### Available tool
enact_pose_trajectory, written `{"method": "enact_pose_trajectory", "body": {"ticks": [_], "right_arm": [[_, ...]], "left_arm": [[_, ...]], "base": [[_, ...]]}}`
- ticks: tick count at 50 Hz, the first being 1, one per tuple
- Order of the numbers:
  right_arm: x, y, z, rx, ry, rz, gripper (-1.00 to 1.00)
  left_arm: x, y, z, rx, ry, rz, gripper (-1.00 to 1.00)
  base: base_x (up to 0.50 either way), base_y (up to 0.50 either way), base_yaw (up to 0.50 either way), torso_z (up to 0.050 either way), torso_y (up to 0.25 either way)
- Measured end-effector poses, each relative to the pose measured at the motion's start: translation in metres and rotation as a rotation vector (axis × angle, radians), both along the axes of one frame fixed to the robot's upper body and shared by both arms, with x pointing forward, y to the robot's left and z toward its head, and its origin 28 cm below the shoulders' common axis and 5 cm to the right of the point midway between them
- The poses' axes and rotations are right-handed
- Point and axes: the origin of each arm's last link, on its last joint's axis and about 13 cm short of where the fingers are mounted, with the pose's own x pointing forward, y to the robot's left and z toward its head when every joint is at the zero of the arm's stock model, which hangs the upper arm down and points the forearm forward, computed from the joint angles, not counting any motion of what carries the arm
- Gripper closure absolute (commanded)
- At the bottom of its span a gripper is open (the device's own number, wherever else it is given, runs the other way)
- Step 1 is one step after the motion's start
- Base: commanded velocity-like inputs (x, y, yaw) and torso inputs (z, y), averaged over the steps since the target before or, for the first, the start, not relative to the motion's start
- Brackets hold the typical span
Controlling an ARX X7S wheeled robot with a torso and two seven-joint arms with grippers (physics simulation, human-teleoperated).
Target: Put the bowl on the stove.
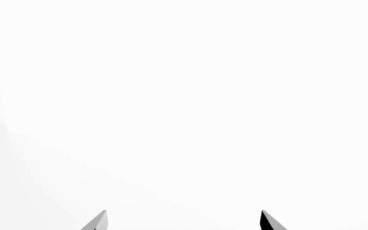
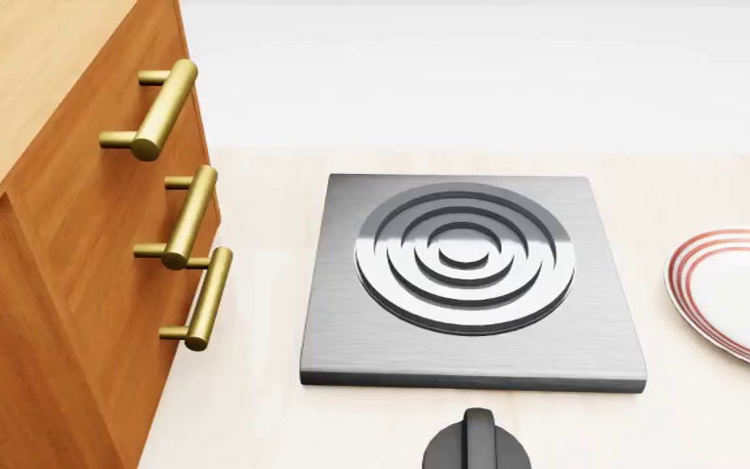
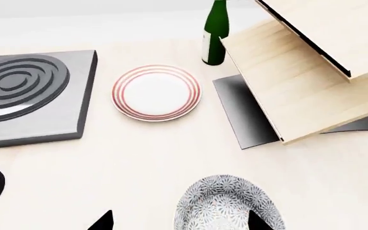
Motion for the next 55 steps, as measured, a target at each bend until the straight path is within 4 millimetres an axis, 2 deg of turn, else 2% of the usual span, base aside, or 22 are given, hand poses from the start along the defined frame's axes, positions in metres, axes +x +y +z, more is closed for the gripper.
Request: {"method": "enact_pose_trajectory", "body": {"ticks": [24,55], "right_arm": [[0.01,0.002,-0.012,-0.02,0.062,-0.009,-1.0],[0.042,0.005,-0.059,0.024,0.14,-0.059,-1.0]], "left_arm": [[0.0,0.0,-0.002,0.002,0.005,0.0,-1.0],[0.002,0.0,-0.002,0.011,0.014,0.002,-1.0]], "base": [[0.0,0.0,0.0,0.0,0.0],[0.0,0.0,0.0,0.0,0.0]]}}
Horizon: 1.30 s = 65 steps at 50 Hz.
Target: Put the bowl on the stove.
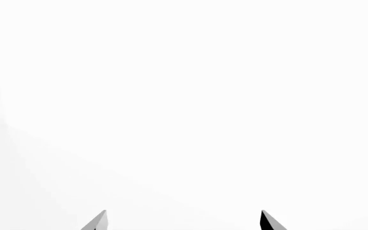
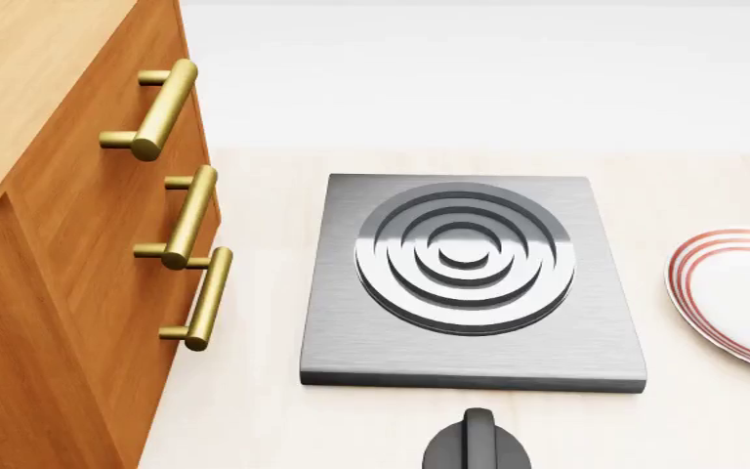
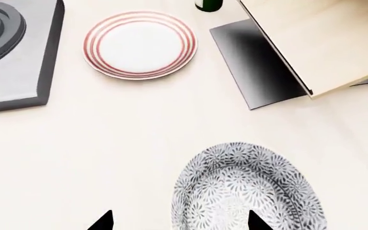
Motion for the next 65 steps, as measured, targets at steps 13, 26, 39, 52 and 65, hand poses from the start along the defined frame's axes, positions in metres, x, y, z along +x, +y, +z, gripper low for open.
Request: {"method": "enact_pose_trajectory", "body": {"ticks": [13,26,39,52,65], "right_arm": [[0.018,0.002,-0.012,0.003,0.034,-0.027,-1.0],[0.033,0.004,-0.024,-0.005,0.076,-0.033,-1.0],[0.041,0.008,-0.037,-0.009,0.123,-0.025,-1.0],[0.04,0.009,-0.049,-0.012,0.166,-0.031,-1.0],[0.037,0.011,-0.061,-0.005,0.199,-0.03,-1.0]], "left_arm": [[0.0,0.0,0.0,0.001,0.001,0.002,-1.0],[-0.001,0.0,0.0,0.003,0.002,0.003,-1.0],[-0.001,0.0,0.0,0.006,0.002,0.004,-1.0],[-0.001,0.0,0.001,0.009,0.001,0.005,-1.0],[-0.001,0.0,0.001,0.013,0.002,0.006,-1.0]], "base": [[0.0,0.0,0.0,0.0,0.0],[0.0,0.0,0.0,0.0,0.0],[0.0,0.0,0.0,0.0,0.0],[0.0,0.0,0.0,0.0,0.0],[0.0,0.0,0.0,0.0,0.0]]}}
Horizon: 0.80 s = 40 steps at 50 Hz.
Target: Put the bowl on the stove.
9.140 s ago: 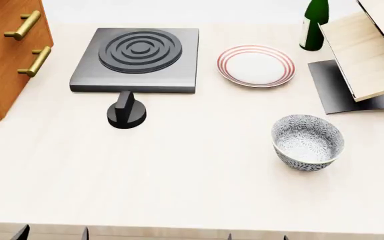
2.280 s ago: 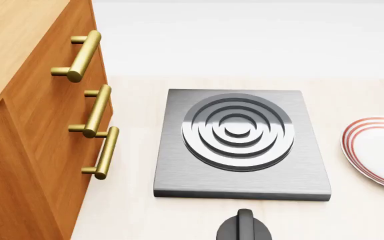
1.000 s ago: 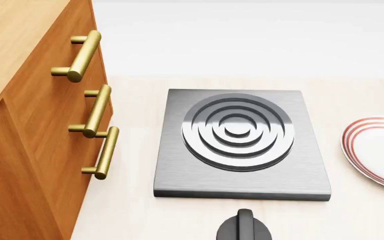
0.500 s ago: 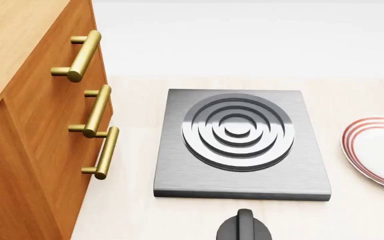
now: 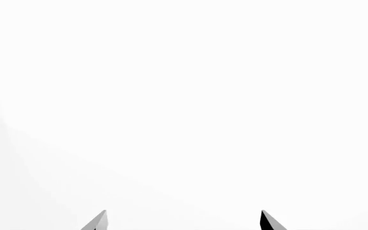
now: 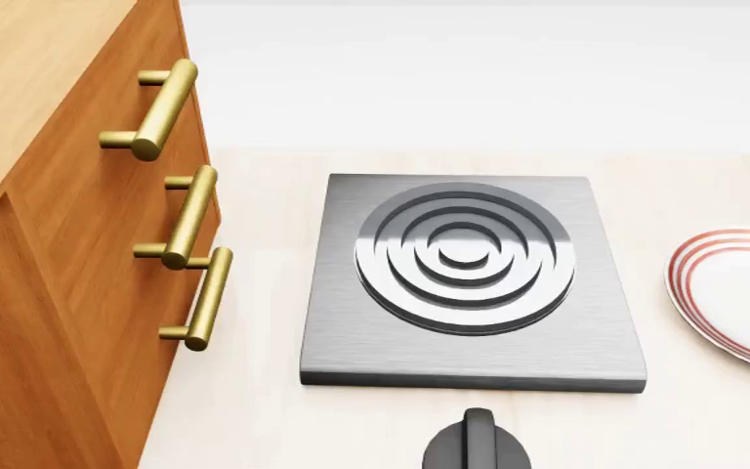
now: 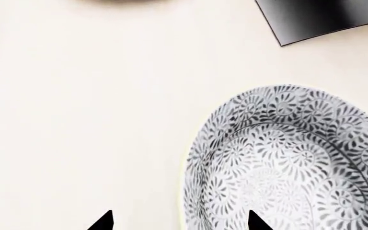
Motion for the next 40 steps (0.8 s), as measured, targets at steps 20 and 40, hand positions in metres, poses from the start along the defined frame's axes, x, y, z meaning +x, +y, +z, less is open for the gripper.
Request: {"method": "enact_pose_trajectory", "body": {"ticks": [20,40], "right_arm": [[0.003,0.001,-0.009,-0.006,0.03,0.008,-1.0],[-0.001,0.002,-0.007,-0.01,0.012,0.016,1.0]], "left_arm": [[0.0,-0.001,0.0,0.005,0.004,0.0,-1.0],[0.0,-0.001,-0.001,0.007,0.005,-0.001,-1.0]], "base": [[0.0,0.0,0.0,0.0,0.0],[0.0,0.0,0.0,0.0,0.0]]}}
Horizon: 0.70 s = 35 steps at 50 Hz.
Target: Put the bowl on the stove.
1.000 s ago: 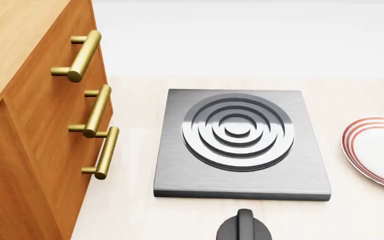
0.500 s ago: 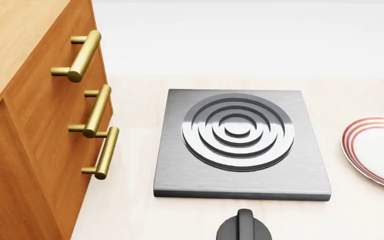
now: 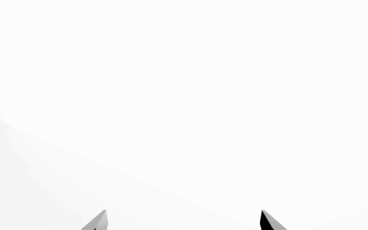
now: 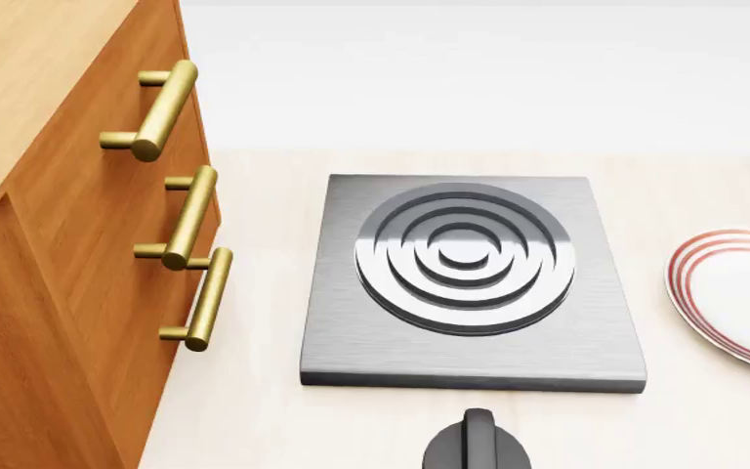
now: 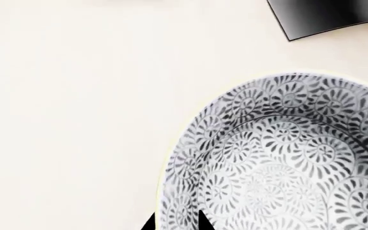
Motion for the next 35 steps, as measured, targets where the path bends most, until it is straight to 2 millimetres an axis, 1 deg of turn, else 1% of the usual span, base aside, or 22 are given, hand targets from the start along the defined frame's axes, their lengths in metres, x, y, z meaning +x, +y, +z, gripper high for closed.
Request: {"method": "enact_pose_trajectory", "body": {"ticks": [12,20,26,35], "right_arm": [[-0.005,-0.004,0.009,-0.039,-0.016,0.003,1.0],[-0.005,-0.004,0.026,-0.036,-0.045,0.051,1.0],[0.001,0.001,0.042,-0.01,-0.077,0.135,1.0],[0.02,0.012,0.07,-0.017,-0.141,0.265,1.0]], "left_arm": [[0.0,0.0,-0.001,-0.002,0.0,-0.001,-1.0],[0.0,0.0,-0.002,-0.006,-0.001,-0.002,-1.0],[0.001,0.0,-0.002,-0.008,0.0,-0.003,-1.0],[0.001,0.001,-0.003,-0.011,0.002,-0.004,-1.0]], "base": [[0.0,0.0,0.0,0.0,0.0],[0.0,0.0,0.0,0.0,0.0],[0.0,0.0,0.0,0.0,0.0],[0.0,0.0,0.0,0.0,0.0]]}}
